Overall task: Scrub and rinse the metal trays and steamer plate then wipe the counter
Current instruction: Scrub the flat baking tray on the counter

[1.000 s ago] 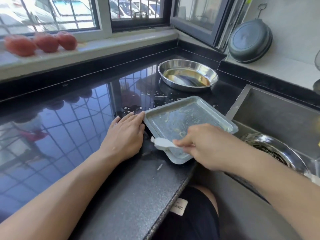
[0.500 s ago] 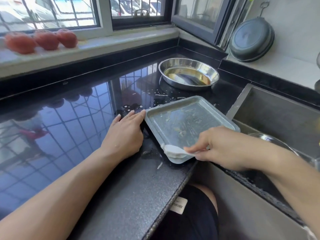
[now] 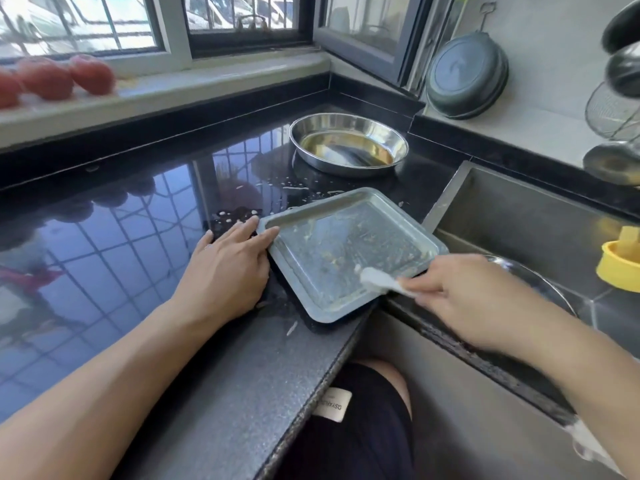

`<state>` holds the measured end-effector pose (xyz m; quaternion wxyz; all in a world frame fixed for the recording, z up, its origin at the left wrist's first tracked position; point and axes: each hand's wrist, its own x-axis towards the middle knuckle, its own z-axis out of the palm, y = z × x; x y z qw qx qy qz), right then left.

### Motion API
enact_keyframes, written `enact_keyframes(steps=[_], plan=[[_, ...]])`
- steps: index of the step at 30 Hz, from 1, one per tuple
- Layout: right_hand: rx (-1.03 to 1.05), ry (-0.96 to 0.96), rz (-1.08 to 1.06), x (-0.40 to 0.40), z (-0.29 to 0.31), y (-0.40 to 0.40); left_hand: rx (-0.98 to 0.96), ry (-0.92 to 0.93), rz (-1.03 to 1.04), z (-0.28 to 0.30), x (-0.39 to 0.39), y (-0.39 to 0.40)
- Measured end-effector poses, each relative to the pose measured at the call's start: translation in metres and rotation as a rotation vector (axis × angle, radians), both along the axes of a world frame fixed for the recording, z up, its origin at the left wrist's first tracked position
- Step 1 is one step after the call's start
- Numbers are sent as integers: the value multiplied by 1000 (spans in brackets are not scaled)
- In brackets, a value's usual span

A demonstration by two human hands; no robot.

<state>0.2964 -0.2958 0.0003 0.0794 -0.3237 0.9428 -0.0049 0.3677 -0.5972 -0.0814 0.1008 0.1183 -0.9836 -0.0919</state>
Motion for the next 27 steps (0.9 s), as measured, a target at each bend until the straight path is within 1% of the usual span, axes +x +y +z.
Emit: enact_keyframes(steps=[3,5,6,8,12,17,21,23,25,26,27], plan=[[97,79,-249,-30,4,12,11,-4,12,0,0,0],[87,102,-349,-35,3,16,12,3,18,1,0,1],[96,123,-356,-33,2,14,13,7,20,0,0,2],[124,136,-279,-24,1,4,15,11,24,0,0,2],[105,5,-79,-13,0,-25,12,25,24,-1,-1,3],[80,71,-142,-38,2,-50,24,8,18,-3,-1,2],[7,-112,28,-19,-3,-80,38,-13,20,-3,-1,2],[-2,-55,-27,-36,-4,-87,41,-15,24,-3,-1,1],[-13,57,-158,-61,-3,-90,40,-17,27,-3,0,2],[-37,82,-203,-68,-3,-93,40,-13,28,-2,1,2],[-49,91,-199,-71,-2,-99,38,-10,26,-2,1,3]])
